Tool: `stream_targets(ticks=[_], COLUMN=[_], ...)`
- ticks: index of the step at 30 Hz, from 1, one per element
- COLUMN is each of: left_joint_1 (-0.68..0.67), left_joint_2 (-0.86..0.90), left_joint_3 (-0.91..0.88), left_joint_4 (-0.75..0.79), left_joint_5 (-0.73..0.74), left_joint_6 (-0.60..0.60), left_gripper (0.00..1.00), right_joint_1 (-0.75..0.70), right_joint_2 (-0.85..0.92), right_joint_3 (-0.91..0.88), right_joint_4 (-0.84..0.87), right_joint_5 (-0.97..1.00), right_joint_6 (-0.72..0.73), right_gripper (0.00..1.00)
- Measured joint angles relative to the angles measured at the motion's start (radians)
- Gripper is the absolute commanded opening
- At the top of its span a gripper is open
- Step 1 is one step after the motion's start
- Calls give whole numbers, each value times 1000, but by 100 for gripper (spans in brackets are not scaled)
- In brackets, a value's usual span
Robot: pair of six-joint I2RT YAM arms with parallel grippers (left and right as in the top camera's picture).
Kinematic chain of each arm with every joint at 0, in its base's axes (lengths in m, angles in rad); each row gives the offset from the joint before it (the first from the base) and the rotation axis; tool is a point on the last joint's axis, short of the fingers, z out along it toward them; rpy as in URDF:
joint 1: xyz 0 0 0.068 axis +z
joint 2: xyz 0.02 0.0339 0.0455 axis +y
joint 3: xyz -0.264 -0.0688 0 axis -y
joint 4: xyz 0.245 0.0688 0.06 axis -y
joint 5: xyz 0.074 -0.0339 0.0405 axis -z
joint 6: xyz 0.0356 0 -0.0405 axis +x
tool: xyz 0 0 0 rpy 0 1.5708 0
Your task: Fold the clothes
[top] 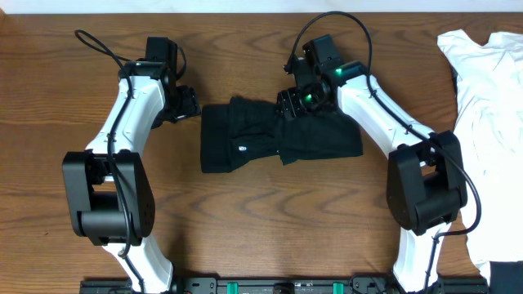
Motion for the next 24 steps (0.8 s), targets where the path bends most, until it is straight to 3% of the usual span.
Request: stream_targets(ticks=[3, 10, 13, 14, 17, 24], left_joint_1=[0, 0, 0, 0, 0, 0], left_joint_2=[0, 0, 0, 0, 0, 0], left_joint_3=[0, 0, 0, 0, 0, 0], left_joint_4=[-8, -2, 13, 16, 16, 7], left_joint_5=[0, 29, 68, 80, 105, 119], left_joint_6=[0, 0, 0, 0, 0, 0], left_gripper=[78, 77, 78, 78, 78, 89], right_joint_1=[-23, -118, -142, -144, -139, -101], right_joint_2=[0, 0, 0, 0, 0, -4], right_joint_3=[1, 1, 1, 2, 2, -58], right_joint_4=[-31, -97, -96, -97, -93, 54], right_joint_5=[-60, -117, -140, -145, -158, -156], right_joint_6=[-20, -45, -55, -53, -55, -59], right_gripper=[69, 52, 36, 24, 7, 3])
